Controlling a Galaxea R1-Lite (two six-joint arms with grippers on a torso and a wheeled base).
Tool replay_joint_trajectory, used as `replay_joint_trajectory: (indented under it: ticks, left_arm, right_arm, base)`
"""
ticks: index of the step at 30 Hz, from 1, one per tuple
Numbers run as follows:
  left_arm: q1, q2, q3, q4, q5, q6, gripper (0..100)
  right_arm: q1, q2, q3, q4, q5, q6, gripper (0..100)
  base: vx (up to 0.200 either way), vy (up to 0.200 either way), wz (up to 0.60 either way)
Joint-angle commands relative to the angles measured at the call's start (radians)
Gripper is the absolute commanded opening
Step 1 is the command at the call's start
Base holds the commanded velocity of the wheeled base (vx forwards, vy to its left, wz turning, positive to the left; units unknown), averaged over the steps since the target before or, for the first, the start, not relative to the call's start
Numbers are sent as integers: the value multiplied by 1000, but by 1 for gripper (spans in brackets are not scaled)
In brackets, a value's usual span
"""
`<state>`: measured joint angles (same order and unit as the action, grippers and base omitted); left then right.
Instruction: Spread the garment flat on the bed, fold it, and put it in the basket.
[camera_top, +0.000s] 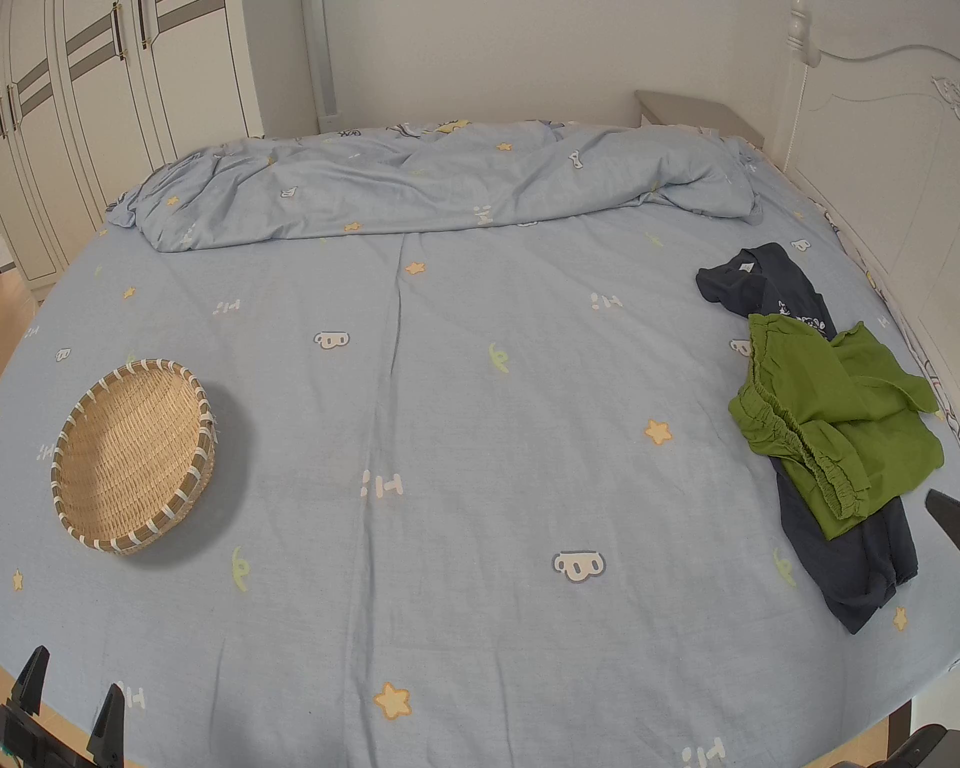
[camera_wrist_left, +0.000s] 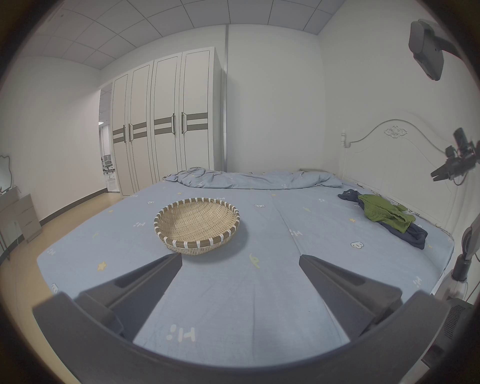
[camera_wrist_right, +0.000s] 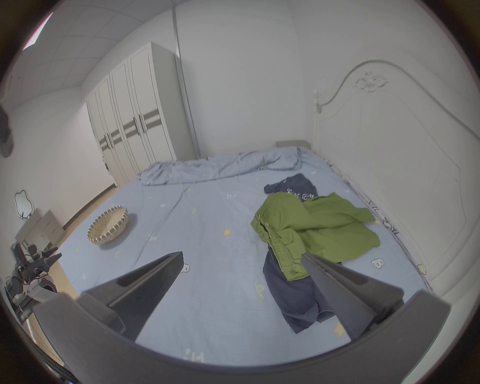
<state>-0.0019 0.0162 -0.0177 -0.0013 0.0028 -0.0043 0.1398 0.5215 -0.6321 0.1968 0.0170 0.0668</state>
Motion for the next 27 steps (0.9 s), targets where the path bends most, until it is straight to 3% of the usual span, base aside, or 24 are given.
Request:
replay_joint_trajectory:
  ticks: [1,2,5,10,14,20,27]
  left_arm:
    - [0,-16,16,0,0,0,100]
    - [0,-16,16,0,0,0,100]
    - [0,-16,16,0,0,0,100]
    - [0,-16,16,0,0,0,100]
    - [0,-16,16,0,0,0,100]
    - [0,-16,16,0,0,0,100]
    - [0,-16,16,0,0,0,100]
  right_arm:
    - [-25,552,-236,18,-8,-50,100]
    - [-29,689,-319,6,-2,-51,100]
    - [-31,830,-408,-36,40,-58,100]
    - [-25,1006,-517,-79,40,-59,100]
    - [-20,1120,-574,-83,-40,-61,100]
    - [-17,1177,-598,-112,-62,-59,100]
    - [18,1252,-673,-125,-154,-59,100]
  base:
    - [0,0,0]
    - [0,0,0]
    - [0,0,0]
    - [0,0,0]
    - [0,0,0]
    - [0,0,0]
    - [0,0,0]
